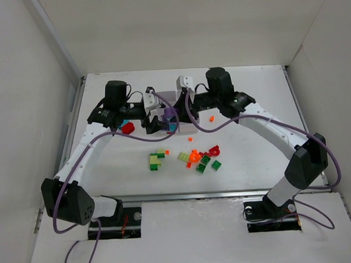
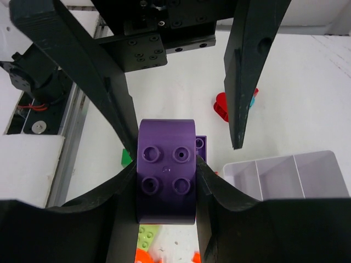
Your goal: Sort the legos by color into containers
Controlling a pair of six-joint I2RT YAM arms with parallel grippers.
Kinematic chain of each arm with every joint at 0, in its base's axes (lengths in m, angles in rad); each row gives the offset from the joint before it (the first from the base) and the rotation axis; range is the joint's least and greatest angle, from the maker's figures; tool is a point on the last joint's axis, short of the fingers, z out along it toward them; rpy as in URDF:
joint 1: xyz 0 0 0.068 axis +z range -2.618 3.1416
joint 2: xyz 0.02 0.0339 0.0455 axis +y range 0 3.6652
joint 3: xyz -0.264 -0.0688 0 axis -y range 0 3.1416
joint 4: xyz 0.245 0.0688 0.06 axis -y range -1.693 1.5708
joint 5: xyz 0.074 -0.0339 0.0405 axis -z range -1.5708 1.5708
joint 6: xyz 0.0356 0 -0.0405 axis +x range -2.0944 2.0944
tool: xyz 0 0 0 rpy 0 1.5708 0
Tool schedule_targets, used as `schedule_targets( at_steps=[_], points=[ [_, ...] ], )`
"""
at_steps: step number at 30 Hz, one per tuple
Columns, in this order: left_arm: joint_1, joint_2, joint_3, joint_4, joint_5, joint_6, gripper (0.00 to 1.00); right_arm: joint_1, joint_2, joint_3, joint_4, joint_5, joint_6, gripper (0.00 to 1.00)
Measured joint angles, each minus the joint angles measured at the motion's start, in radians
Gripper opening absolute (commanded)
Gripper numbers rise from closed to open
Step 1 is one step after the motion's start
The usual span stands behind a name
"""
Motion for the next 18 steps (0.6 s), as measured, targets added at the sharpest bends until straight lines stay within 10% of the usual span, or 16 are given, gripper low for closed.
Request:
schedule_targets(
  at_steps=[6, 18],
  points=[
    [0.009, 0.003, 0.000, -0.043, 0.025, 0.025, 0.72, 0.021, 0.019, 0.010, 0.000, 0.013, 0.012, 0.00],
    [0.023, 0.004, -0.013, -0.040, 0.059, -0.014, 0.16, 0.023, 0.026, 0.012, 0.014, 0.040, 0.023, 0.00]
  ],
)
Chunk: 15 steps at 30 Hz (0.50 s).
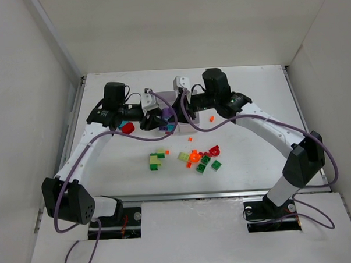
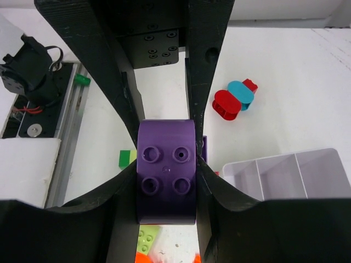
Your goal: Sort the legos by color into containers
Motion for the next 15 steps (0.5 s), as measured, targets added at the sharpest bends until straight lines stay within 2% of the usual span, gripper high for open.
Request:
schedule_targets(
  at_steps=[1, 2, 8, 15],
  points=[
    [0.001, 0.000, -0.005, 0.002, 0.000, 0.000, 0.10, 0.000, 0.003, 0.000, 0.000, 0.000, 0.001, 0.00],
    [0.002, 0.000, -0.014, 0.004, -0.001, 0.001, 0.00, 0.001, 0.006, 0.000, -0.001, 0.000, 0.005, 0.00],
    [0.005, 0.000, -0.054, 0.008, -0.017, 0.024, 0.00, 0.005, 0.022, -0.011, -0.008, 0.022, 0.034, 0.00],
    [0.006, 0.003, -0.159, -0.044, -0.144, 0.056, 0.00, -0.024, 0.017, -0.055, 0.050, 0.136, 0.132, 0.00]
  ],
)
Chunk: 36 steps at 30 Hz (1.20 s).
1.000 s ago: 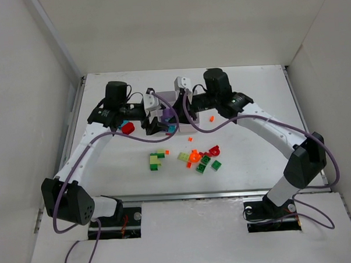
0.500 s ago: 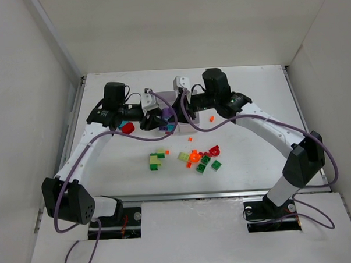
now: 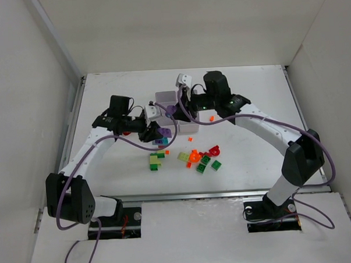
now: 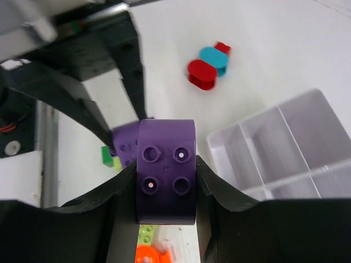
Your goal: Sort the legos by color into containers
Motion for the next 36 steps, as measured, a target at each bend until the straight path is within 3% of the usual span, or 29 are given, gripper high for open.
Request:
schedule_targets(
  at_steps=[6, 10, 21, 23, 26, 28, 31, 36],
  points=[
    [0.013, 0.004, -0.004, -0.002, -0.050, -0.007, 0.00, -0.053, -0.023, -0.100, 0.022, 0.117, -0.010, 0.00],
    [0.023, 0.003, -0.004, -0.001, -0.088, -0.012, 0.00, -0.096, -0.022, -0.130, -0.042, 0.234, -0.113, 0.00],
    [0.027, -0.006, -0.004, 0.023, -0.115, -0.039, 0.00, -0.076, 0.179, 0.035, -0.241, 0.371, -0.446, 0.01],
    [0.032, -0.008, -0.004, 0.028, -0.116, -0.042, 0.00, -0.064, 0.191, 0.035, -0.262, 0.385, -0.473, 0.08],
    [0.037, -0.010, -0.004, 0.039, -0.117, -0.042, 0.00, -0.055, 0.196, 0.035, -0.275, 0.398, -0.497, 0.36],
    [0.039, -0.011, -0.004, 0.045, -0.119, -0.042, 0.00, -0.051, 0.196, 0.035, -0.274, 0.403, -0.505, 0.47],
    [0.039, -0.012, -0.004, 0.046, -0.119, -0.042, 0.00, -0.052, 0.196, 0.035, -0.274, 0.408, -0.507, 0.56],
    [0.039, -0.012, -0.004, 0.046, -0.119, -0.043, 0.00, -0.052, 0.196, 0.035, -0.253, 0.417, -0.503, 0.63]
  ],
)
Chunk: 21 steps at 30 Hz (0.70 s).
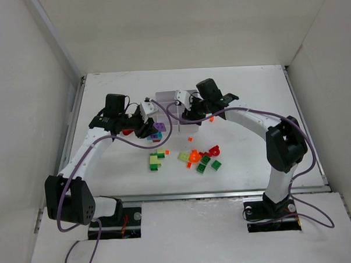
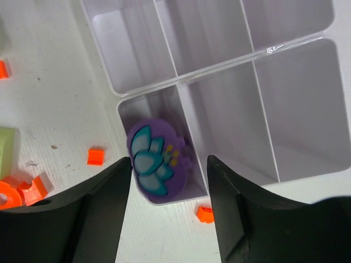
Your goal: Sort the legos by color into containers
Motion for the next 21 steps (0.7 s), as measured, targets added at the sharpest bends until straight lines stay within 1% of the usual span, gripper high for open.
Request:
schedule_targets(
  at_steps=[6, 9, 12, 15, 18, 21],
  points=[
    [0.000, 0.000, 0.000, 0.007, 0.002, -0.003, 0.00, 0.000, -0.014, -0.011, 0.041, 0.013, 0.011, 0.64],
    [0.000, 0.000, 0.005, 0.013, 0.014, -0.018, 0.00, 0.000, -0.095, -0.077, 0.087, -0.016, 0.038, 0.64],
    [0.000, 0.000, 0.023, 0.027, 0.041, -0.047, 0.00, 0.001, -0.232, -0.156, 0.149, -0.125, 0.088, 0.64],
    [0.000, 0.000, 0.043, 0.050, 0.079, -0.070, 0.00, 0.017, -0.315, -0.170, 0.218, -0.247, 0.142, 0.64],
    [0.000, -0.003, 0.054, 0.061, 0.111, -0.069, 0.00, 0.048, -0.324, -0.169, 0.271, -0.343, 0.181, 0.64],
    [0.000, -0.006, 0.064, 0.053, 0.128, -0.042, 0.00, 0.080, -0.279, -0.161, 0.279, -0.410, 0.204, 0.64]
  ],
)
